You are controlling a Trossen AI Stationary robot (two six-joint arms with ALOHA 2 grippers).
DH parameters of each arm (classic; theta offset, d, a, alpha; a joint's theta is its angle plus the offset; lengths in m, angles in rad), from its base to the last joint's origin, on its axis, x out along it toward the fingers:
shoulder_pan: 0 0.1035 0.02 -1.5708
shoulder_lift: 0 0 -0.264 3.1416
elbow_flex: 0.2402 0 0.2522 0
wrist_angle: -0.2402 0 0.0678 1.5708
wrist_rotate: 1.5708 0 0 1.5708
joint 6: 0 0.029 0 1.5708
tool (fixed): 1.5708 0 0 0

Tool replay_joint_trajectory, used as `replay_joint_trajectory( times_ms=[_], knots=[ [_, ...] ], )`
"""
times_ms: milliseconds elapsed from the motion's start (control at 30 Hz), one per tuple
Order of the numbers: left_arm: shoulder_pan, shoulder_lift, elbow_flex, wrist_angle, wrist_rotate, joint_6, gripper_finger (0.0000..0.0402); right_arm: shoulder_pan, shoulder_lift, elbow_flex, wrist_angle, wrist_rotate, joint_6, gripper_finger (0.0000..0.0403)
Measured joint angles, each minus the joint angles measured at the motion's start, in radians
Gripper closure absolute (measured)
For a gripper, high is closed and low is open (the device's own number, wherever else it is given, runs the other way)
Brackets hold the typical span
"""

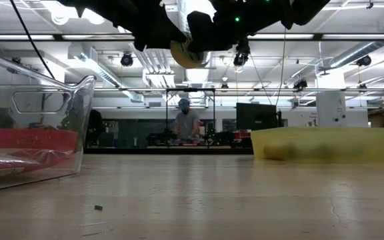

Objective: Pick & Place Food Item
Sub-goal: Put the green donut into the red bin

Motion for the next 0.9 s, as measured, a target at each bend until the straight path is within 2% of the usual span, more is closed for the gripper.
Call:
replay_joint_trajectory(
  times_ms=[267,900],
  knots=[
    [0.000,0.000,0.000,0.000,0.002,0.005,0.0184,0.000,0.000,0.000,0.000,-0.001,0.000,0.0339],
    [0.001,0.000,0.000,0.000,0.003,0.008,0.0323,0.000,0.000,0.000,-0.001,-0.001,0.000,0.0339]
  ],
)
